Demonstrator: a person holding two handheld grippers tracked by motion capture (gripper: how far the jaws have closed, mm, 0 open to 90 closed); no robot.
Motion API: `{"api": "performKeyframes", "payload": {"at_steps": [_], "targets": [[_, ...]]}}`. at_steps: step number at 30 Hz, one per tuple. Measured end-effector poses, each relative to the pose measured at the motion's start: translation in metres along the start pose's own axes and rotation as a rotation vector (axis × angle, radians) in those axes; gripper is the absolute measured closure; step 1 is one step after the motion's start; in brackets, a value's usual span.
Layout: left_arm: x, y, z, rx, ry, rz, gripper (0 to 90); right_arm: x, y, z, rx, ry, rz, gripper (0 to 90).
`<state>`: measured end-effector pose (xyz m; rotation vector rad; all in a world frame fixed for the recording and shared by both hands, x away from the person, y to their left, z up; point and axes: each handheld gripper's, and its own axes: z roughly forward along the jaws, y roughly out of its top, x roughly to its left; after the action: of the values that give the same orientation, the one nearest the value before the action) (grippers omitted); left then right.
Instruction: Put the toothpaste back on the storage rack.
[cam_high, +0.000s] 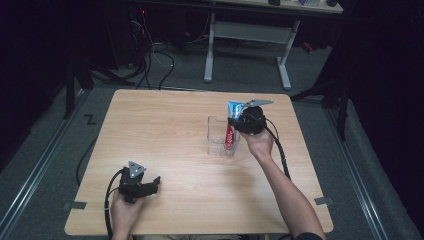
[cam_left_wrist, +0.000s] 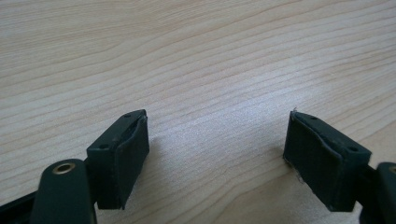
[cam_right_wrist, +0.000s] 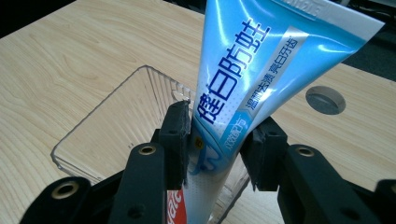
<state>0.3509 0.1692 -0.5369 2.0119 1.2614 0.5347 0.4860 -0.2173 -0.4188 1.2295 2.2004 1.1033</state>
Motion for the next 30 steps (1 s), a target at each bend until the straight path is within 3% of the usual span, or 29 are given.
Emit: {"api": "performKeyframes", "payload": {"at_steps": [30], "targets": [[0.0, 0.0, 0.0, 0.0, 0.0, 0.0, 22.4, -0.0022, -0.008, -0.0017, 0.007, -0.024, -0.002, 57.4]]}}
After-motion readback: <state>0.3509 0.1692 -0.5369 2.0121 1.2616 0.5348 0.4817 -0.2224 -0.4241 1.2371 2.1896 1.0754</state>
